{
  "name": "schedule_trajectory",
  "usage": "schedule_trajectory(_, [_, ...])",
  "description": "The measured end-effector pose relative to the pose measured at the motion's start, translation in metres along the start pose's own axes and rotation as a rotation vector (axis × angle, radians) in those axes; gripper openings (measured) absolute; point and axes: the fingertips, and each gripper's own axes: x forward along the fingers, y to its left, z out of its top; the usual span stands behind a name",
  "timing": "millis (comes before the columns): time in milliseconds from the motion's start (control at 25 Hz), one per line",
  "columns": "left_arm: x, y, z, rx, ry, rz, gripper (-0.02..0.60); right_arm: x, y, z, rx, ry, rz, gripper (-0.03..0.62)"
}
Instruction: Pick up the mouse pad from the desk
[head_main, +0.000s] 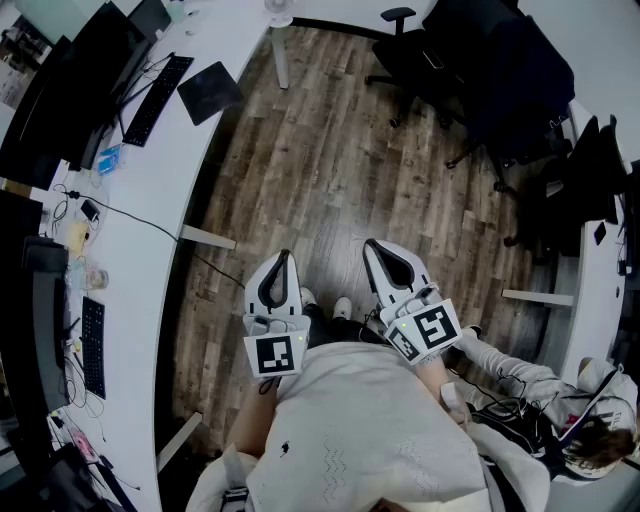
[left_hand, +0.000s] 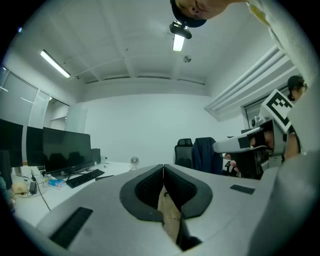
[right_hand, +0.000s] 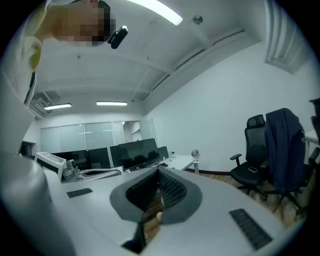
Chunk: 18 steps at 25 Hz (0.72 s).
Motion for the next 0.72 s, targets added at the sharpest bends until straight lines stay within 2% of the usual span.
schedule_trajectory(360, [-0.004, 0.056, 0.009, -0.062, -0.026, 0.012, 0.014, 0.035, 0.037, -0.001, -0.035, 0.028, 0.025, 0.002])
schedule_trajectory(720, [0.004, 0.069, 0.008, -0.073, -0.032, -0.034, 0.014, 0.050, 0.046, 0.001, -0.041, 0.021, -0.006, 0.002])
